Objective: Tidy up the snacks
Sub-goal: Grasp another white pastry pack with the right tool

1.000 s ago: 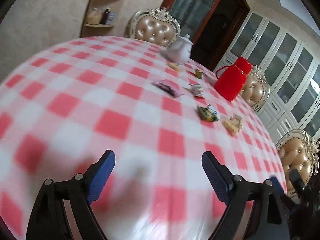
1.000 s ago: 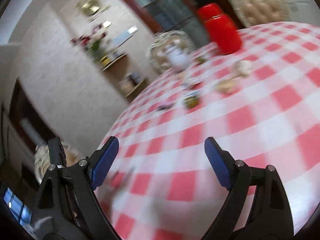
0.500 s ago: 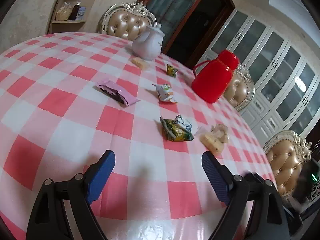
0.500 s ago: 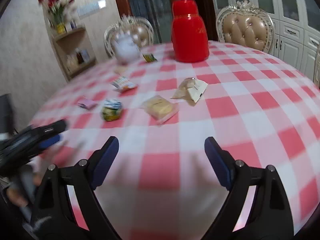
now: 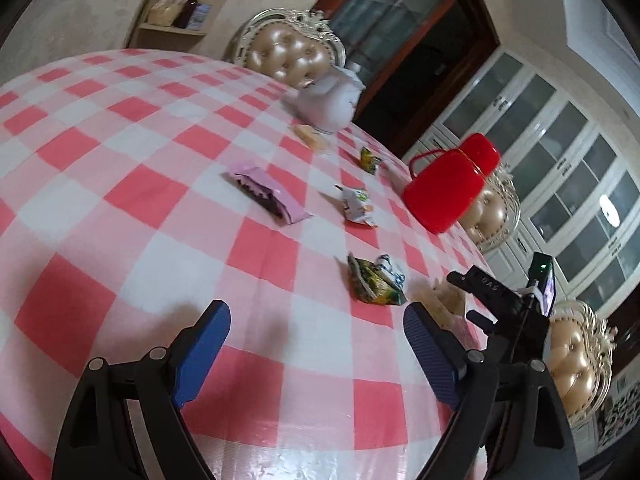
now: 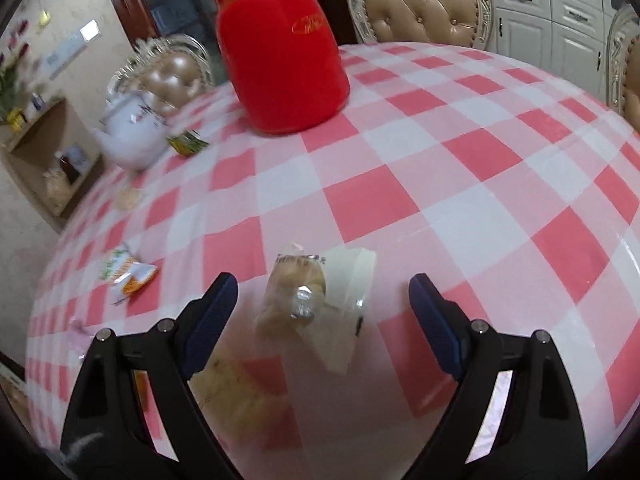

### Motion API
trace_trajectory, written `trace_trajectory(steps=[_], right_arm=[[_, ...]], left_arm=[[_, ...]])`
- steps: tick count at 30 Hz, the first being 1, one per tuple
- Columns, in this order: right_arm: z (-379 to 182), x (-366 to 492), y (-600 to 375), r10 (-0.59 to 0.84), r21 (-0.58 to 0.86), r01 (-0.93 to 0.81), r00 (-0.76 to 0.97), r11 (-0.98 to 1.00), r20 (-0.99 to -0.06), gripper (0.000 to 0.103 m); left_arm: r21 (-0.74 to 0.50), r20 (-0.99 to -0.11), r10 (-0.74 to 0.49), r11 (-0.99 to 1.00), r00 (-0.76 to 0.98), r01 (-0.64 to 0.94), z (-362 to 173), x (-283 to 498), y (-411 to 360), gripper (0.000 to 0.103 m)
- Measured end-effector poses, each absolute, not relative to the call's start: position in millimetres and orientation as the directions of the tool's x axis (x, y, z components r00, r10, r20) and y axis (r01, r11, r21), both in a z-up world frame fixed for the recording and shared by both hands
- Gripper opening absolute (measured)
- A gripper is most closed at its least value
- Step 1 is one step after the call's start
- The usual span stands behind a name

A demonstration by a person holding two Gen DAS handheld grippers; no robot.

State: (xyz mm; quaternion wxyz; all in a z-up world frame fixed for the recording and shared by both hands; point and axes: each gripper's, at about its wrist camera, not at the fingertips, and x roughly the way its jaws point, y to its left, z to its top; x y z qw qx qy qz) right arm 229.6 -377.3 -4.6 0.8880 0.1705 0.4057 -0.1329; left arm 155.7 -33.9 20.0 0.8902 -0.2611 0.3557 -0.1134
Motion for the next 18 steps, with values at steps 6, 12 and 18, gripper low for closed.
trace_trajectory(steps=[6, 12, 18], right_arm=[[-9, 236, -353, -0.244, -0.027, 0.374, 0.545, 0.927, -0.802, 0.053], [6, 160, -353, -0.037, 0.193, 0.273, 0.660, 0.942, -0.750, 0.046], [17, 52, -341, 0.158, 0.399, 0.173, 0.725, 0.900, -0.671, 0.046]], left_arm=[[-0.551, -0.584, -0.394, 0.834, 0.710, 0.010, 16, 158, -32, 0.089], [-0.549, -0.599, -0.393, 0.836, 0.697, -0.001, 12, 162, -30, 0.089], [-0.532, -0.602, -0.391, 0.847, 0.696, 0.016, 14, 160, -34, 0.089]])
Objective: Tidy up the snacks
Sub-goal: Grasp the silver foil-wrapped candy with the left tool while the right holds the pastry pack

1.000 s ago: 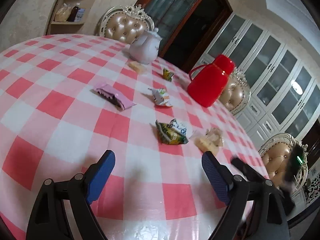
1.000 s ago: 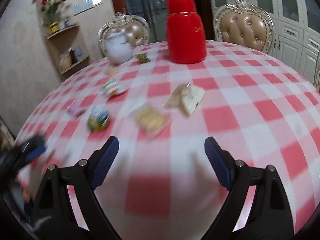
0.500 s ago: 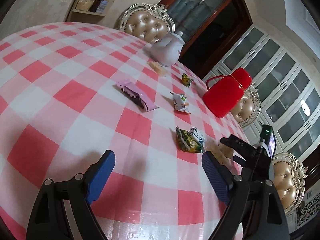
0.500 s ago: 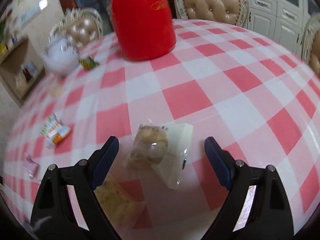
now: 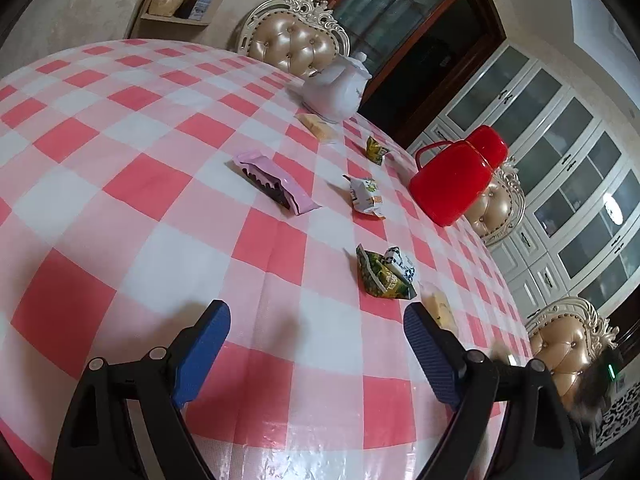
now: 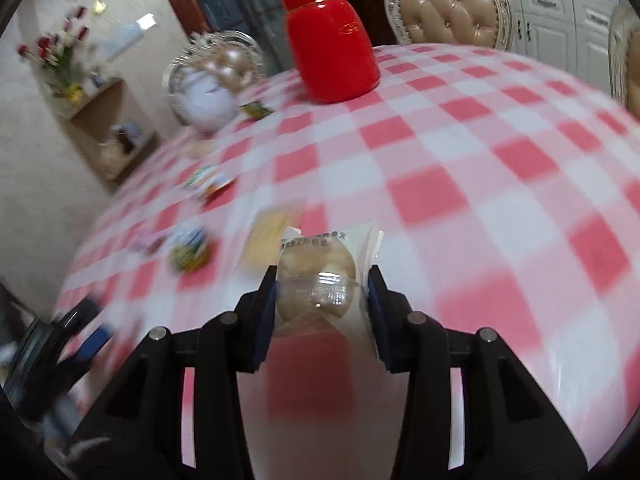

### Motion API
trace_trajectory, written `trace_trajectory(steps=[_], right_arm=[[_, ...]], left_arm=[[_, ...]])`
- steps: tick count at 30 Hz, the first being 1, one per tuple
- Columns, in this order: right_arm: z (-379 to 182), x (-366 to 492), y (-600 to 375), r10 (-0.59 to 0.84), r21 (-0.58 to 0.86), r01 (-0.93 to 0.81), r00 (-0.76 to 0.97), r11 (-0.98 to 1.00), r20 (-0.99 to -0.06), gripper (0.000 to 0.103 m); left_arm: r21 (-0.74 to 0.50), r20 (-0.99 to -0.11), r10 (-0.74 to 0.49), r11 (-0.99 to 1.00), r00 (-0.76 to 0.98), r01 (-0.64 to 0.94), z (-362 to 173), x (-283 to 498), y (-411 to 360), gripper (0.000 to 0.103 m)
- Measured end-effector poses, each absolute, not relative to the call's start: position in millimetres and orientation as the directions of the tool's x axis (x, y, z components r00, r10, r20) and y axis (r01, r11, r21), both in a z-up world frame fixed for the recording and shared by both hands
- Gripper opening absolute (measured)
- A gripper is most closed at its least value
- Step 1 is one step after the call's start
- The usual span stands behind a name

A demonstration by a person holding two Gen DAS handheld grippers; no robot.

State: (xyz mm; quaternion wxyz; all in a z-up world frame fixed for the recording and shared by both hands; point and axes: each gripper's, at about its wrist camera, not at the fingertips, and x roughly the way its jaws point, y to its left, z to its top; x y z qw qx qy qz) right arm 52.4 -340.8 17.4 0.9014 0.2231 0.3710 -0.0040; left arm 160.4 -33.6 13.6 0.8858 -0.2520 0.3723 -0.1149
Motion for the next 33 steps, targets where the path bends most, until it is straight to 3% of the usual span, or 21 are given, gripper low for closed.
trace_trajectory(steps=[5, 14, 23, 24, 25, 26, 29, 33], right_arm=[[9, 9, -301, 0.291, 0.496, 0.105, 0.698, 0.862, -0.654, 0.046], [15, 0, -303, 0.246, 0.485, 0.138, 0.724, 0.864, -0.645, 0.046], [5, 1, -317, 0.272, 0.547, 0.187, 0.711, 0.816, -0.648, 0.047], [5, 1, -316, 0.275, 0.547, 0.183, 0.710, 0.817, -0.648, 0.047], [4, 2, -314, 0.282, 0.548, 0.177, 0.707, 0.818, -0.649, 0.047], [4, 2, -314, 0.285, 0.549, 0.176, 0.704, 0.817, -0.650, 0.047], [2, 2, -317, 0.291, 0.562, 0.184, 0.704, 0.806, -0.647, 0.047], [-2, 2, -322, 0.305, 0.584, 0.191, 0.703, 0.789, -0.642, 0.047]], left_arm=[[-0.516, -0.603, -0.390, 0.856, 0.696, 0.033, 15, 158, -36, 0.089], [-0.390, -0.638, -0.393, 0.906, 0.662, 0.163, 19, 182, -102, 0.089], [-0.285, -0.713, -0.313, 0.947, 0.628, 0.148, 11, 246, -145, 0.087], [-0.283, -0.705, -0.320, 0.945, 0.633, 0.163, 12, 248, -145, 0.082], [-0.265, -0.697, -0.323, 0.945, 0.640, 0.189, 14, 247, -146, 0.055], [-0.234, -0.703, -0.317, 0.948, 0.636, 0.215, 14, 245, -148, 0.036], [-0.204, -0.711, -0.326, 0.943, 0.622, 0.261, 16, 235, -150, 0.037], [-0.259, -0.687, -0.371, 0.928, 0.625, 0.266, 28, 214, -132, 0.037]])
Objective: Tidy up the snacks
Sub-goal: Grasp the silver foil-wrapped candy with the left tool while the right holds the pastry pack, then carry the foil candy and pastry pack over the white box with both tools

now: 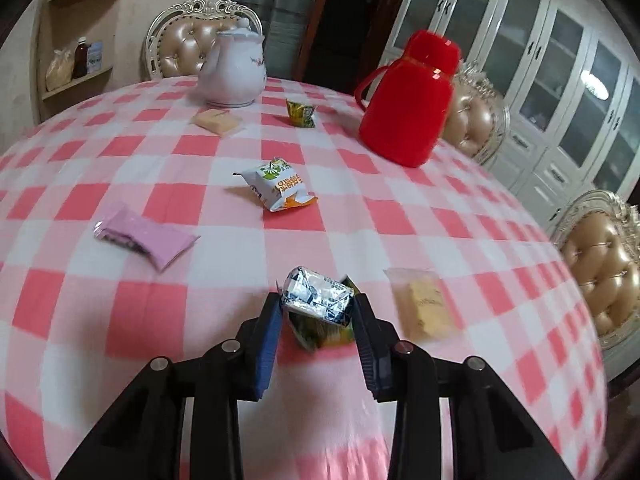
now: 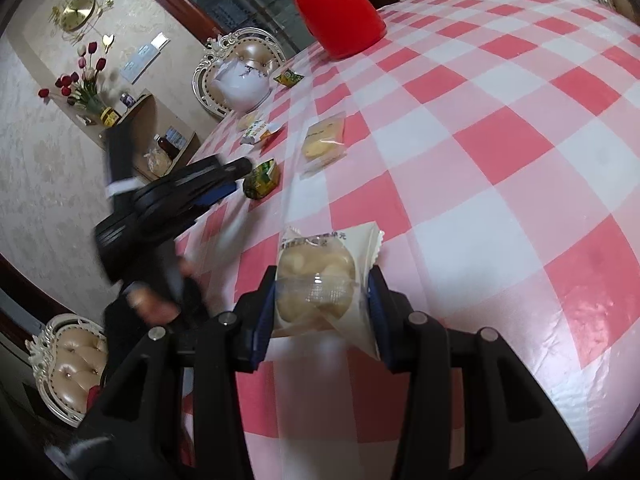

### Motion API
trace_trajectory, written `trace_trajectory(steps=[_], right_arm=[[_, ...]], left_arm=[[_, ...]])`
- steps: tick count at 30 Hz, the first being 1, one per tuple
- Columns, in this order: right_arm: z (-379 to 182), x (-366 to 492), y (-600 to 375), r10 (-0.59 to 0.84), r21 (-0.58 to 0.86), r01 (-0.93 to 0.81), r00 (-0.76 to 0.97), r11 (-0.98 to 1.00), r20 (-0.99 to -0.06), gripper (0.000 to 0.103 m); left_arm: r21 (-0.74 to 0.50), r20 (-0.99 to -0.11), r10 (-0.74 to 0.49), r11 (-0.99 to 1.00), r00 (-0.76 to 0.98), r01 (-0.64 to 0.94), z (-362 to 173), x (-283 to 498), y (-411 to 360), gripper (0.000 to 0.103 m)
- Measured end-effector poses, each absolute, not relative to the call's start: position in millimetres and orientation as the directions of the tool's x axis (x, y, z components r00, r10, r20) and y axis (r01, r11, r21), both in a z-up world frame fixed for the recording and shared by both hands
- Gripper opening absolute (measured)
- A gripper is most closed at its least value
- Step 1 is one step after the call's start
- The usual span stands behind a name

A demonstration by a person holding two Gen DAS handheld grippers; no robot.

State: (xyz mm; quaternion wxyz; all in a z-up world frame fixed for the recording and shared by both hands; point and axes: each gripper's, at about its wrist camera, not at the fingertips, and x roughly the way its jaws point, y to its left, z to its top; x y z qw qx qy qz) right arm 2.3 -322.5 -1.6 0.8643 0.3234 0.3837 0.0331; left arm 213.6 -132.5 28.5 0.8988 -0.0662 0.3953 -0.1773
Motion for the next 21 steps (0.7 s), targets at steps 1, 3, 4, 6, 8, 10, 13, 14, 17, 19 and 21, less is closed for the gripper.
trace_trajectory(steps=[1, 3, 4, 6, 8, 10, 13, 14, 17, 19, 21], right_arm=[[-2, 3, -323, 0.308, 0.586, 0.190, 0.702, 0.787, -0.642, 0.047], [-2, 4, -321, 0.310, 0.581, 0.185, 0.699, 0.792, -0.645, 0.047], [-1, 5, -320, 0.308, 0.577, 0.182, 0.699, 0.796, -0.646, 0.047], [0, 4, -318, 0.304, 0.567, 0.173, 0.700, 0.805, -0.646, 0.047], [2, 3, -316, 0.304, 0.562, 0.164, 0.702, 0.811, -0.644, 0.047], [1, 4, -317, 0.308, 0.567, 0.162, 0.704, 0.808, -0.640, 0.047], [-1, 4, -320, 0.321, 0.583, 0.161, 0.703, 0.796, -0.634, 0.047], [-2, 5, -320, 0.326, 0.587, 0.160, 0.702, 0.794, -0.633, 0.047], [-3, 6, -320, 0.335, 0.587, 0.152, 0.697, 0.796, -0.635, 0.047], [-2, 6, -317, 0.334, 0.578, 0.144, 0.696, 0.803, -0.636, 0.047], [-1, 7, -315, 0.336, 0.572, 0.126, 0.700, 0.810, -0.630, 0.047]], left_arm=[[-0.242, -0.685, -0.360, 0.932, 0.634, 0.269, 31, 205, -129, 0.037], [-0.204, -0.689, -0.338, 0.939, 0.642, 0.276, 31, 182, -119, 0.037], [-0.200, -0.690, -0.334, 0.941, 0.642, 0.274, 30, 175, -113, 0.037], [-0.208, -0.688, -0.334, 0.941, 0.645, 0.266, 29, 161, -100, 0.037], [-0.210, -0.685, -0.327, 0.945, 0.651, 0.252, 29, 152, -89, 0.037], [-0.216, -0.687, -0.322, 0.947, 0.652, 0.240, 28, 144, -80, 0.037], [-0.217, -0.694, -0.309, 0.951, 0.650, 0.221, 24, 132, -67, 0.037], [-0.217, -0.694, -0.305, 0.952, 0.652, 0.214, 24, 128, -63, 0.037], [-0.233, -0.692, -0.303, 0.953, 0.655, 0.194, 24, 114, -48, 0.037], [-0.227, -0.693, -0.293, 0.956, 0.659, 0.185, 23, 104, -42, 0.037], [-0.232, -0.694, -0.293, 0.956, 0.658, 0.181, 22, 96, -37, 0.037]])
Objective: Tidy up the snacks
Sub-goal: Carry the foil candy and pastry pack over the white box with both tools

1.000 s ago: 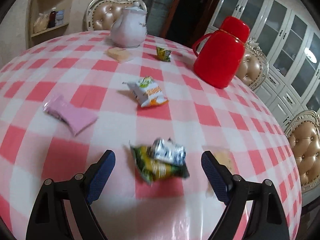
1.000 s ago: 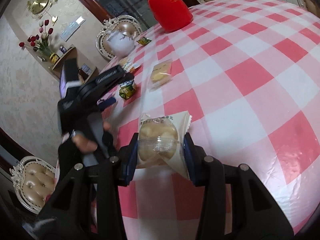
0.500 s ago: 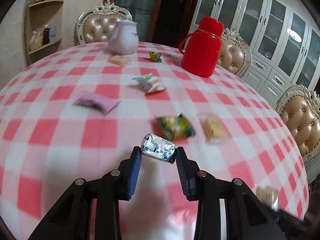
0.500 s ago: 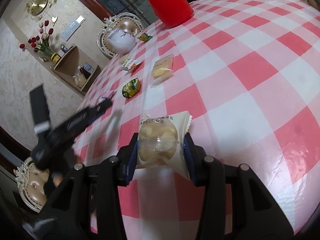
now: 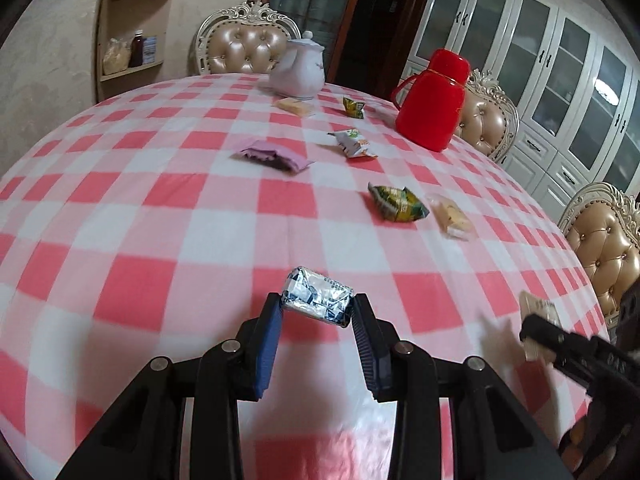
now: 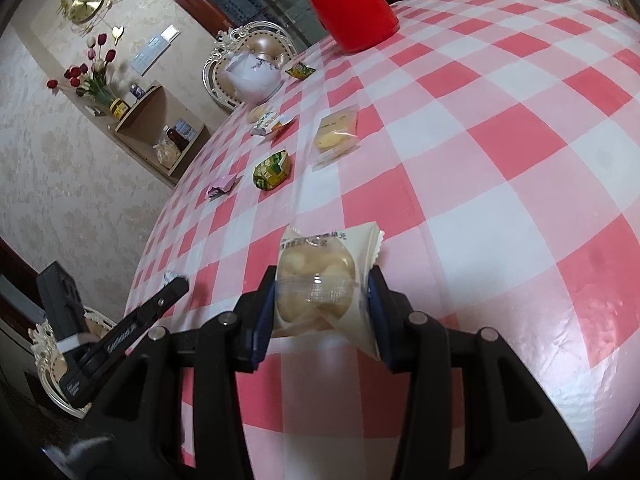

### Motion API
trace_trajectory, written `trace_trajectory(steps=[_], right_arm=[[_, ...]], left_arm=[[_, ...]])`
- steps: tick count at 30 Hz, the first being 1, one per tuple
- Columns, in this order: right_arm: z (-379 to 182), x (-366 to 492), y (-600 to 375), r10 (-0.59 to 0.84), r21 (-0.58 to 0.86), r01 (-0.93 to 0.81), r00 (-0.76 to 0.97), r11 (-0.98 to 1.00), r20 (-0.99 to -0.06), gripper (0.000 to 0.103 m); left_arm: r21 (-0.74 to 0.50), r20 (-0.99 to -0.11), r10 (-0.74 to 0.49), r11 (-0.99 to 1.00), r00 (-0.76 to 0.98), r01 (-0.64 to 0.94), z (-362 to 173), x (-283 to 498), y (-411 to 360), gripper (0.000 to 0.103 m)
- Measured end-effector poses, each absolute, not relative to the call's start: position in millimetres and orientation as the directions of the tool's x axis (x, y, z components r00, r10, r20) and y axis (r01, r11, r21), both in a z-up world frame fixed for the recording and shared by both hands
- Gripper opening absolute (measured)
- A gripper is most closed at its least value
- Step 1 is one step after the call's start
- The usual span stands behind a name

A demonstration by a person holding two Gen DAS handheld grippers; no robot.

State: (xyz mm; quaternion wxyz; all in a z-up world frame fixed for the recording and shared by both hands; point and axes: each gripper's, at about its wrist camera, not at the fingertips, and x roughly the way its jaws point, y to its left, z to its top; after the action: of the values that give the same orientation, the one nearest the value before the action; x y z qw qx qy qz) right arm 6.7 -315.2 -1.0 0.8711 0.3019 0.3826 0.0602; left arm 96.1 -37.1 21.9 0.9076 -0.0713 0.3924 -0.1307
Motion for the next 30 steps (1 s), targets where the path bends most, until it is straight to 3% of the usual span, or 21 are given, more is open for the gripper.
trace_trajectory(steps=[12, 15, 23, 30], right_arm=[[9, -1, -298, 0.353, 0.541, 0.030, 0.727, 0.841, -0.589, 0.047], [9, -7, -287, 0.413, 0.588, -0.012, 0.723, 0.809, -0.554, 0.047], [14, -23, -215, 0.456, 0.505, -0.139, 0.672, 0.852, -0.584, 0.047], [11, -37, -182, 0.517, 0.535, -0.188, 0.636, 0.824, -0.573, 0.047]], left_arm=[[-0.280, -0.658, -0.305, 0.948, 0.689, 0.152, 29, 40, -8, 0.037], [-0.282, -0.649, -0.296, 0.949, 0.701, 0.139, 31, 32, -3, 0.037], [-0.301, -0.632, -0.258, 0.951, 0.730, 0.075, 30, 9, 22, 0.037], [-0.334, -0.594, -0.208, 0.943, 0.777, -0.003, 36, -23, 57, 0.037]])
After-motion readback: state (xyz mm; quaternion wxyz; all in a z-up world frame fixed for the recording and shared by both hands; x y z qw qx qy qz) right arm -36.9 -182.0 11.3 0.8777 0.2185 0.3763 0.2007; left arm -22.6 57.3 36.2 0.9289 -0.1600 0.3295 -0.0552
